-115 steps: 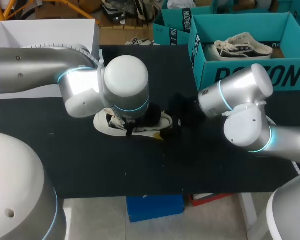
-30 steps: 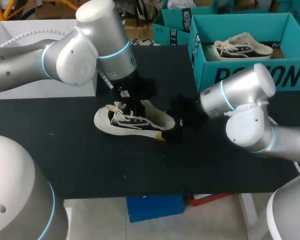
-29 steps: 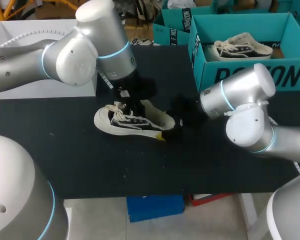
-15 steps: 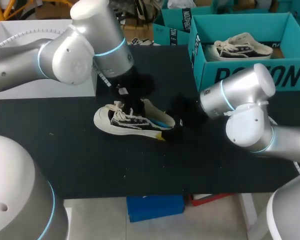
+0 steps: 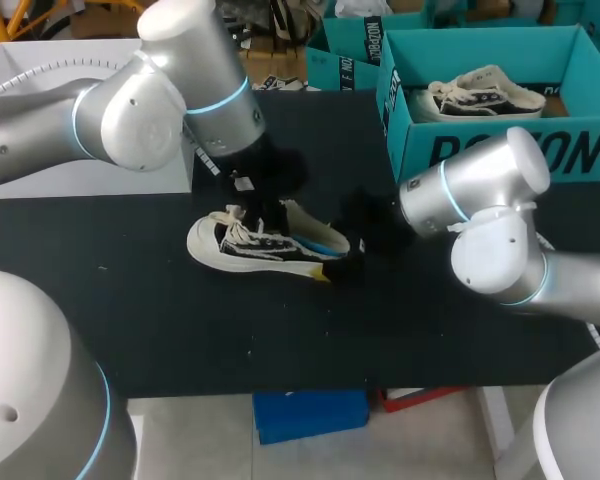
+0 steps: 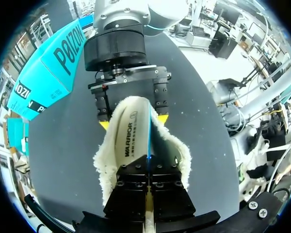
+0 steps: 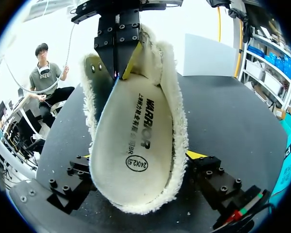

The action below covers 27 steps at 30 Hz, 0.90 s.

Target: Take the shoe out of the shoebox, open the shoe tongue, remove and reinsert the insole, then place the shoe into the shoebox

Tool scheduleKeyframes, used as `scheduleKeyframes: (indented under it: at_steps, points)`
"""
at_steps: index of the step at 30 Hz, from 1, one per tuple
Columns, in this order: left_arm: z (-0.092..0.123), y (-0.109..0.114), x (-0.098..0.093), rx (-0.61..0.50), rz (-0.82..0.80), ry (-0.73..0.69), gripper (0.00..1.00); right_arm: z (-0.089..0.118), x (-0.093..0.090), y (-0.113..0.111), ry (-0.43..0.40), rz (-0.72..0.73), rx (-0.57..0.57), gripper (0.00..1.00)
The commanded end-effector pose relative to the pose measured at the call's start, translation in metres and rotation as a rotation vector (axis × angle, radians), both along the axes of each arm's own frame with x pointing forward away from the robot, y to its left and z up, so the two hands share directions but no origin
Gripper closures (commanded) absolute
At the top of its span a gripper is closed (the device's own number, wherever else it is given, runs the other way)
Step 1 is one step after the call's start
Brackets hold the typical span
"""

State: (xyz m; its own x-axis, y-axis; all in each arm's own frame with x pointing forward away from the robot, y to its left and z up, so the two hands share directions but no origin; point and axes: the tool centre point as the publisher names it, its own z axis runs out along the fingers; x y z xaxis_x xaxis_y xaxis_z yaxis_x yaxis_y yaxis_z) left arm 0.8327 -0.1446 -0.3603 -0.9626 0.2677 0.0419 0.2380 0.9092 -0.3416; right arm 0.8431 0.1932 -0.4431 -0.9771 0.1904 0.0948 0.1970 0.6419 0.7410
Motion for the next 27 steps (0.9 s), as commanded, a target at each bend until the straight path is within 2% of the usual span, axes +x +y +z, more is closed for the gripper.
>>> scheduleKeyframes:
  at_steps: [1, 7, 15, 16, 17, 20, 24, 27]
  points:
    - [0.003, 0.010, -0.004, -0.013, 0.011, -0.007, 1.00, -0.004, 0.001, 0.003, 0.000, -0.003, -0.002, 1.00]
    - [0.001, 0.013, -0.004, -0.020, 0.016, -0.001, 1.00, -0.004, 0.001, 0.003, 0.000, -0.003, -0.002, 1.00]
    - [-0.010, 0.004, -0.003, 0.004, 0.021, 0.013, 1.00, -0.004, 0.001, 0.003, 0.000, -0.003, -0.002, 1.00]
    - [-0.011, 0.002, -0.004, 0.004, 0.022, 0.014, 0.91, -0.004, 0.001, 0.003, 0.000, -0.003, -0.002, 1.00]
    - [-0.011, 0.001, -0.004, 0.005, 0.022, 0.013, 0.89, -0.004, 0.001, 0.003, 0.000, -0.003, -0.002, 1.00]
    - [-0.012, -0.004, -0.005, 0.007, 0.021, -0.007, 0.98, -0.004, 0.001, 0.003, 0.000, -0.003, -0.002, 1.00]
    - [-0.015, -0.010, -0.007, 0.013, 0.016, -0.037, 0.89, -0.004, 0.001, 0.003, 0.000, -0.003, -0.002, 1.00]
    - [-0.019, -0.014, -0.010, 0.008, 0.005, -0.039, 0.87, -0.004, 0.001, 0.003, 0.000, -0.003, -0.002, 1.00]
